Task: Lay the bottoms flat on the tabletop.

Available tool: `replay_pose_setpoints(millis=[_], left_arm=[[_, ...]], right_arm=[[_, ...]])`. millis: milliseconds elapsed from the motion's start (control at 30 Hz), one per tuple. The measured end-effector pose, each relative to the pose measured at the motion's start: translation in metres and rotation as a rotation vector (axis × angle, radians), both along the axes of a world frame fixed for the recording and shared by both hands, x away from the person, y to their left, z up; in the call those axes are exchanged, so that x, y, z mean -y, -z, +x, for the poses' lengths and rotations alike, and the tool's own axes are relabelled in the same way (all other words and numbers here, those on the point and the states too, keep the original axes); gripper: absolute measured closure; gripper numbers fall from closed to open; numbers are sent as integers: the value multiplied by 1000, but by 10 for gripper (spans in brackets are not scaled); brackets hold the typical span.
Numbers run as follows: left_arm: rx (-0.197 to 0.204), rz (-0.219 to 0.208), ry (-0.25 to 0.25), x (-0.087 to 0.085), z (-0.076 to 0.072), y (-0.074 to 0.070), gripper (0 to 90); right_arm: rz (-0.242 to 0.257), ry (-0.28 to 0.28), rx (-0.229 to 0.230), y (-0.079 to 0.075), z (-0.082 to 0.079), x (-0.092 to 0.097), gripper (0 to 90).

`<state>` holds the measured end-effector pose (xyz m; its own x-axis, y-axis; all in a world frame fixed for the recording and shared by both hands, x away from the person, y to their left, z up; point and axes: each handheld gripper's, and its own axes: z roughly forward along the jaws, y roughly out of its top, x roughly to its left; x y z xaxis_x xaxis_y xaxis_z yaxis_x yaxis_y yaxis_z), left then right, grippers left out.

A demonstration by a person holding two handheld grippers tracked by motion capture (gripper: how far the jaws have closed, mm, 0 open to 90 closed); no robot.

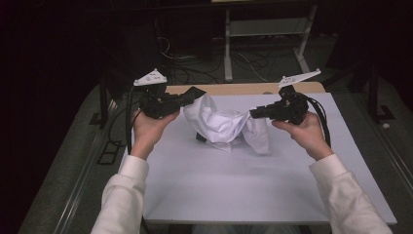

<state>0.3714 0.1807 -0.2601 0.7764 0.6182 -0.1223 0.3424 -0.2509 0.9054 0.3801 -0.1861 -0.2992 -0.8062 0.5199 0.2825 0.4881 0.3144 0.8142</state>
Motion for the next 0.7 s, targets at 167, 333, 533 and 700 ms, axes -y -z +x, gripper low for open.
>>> replay_pose_setpoints(millis=[167, 333, 533, 700], left_arm=[[-4, 28, 2, 5, -4, -10, 848], [15, 22, 18, 18, -4, -21, 848], [4, 10, 61, 53, 9, -8, 848], [-86, -12, 88, 94, 27, 21, 848]], right_arm=[[-51, 46, -15, 13, -2, 9, 835], [-62, 76, -41, 23, -4, 21, 829], [-98, 192, -33, 42, -10, 44, 666], [-53, 245, -47, 62, -20, 57, 510]])
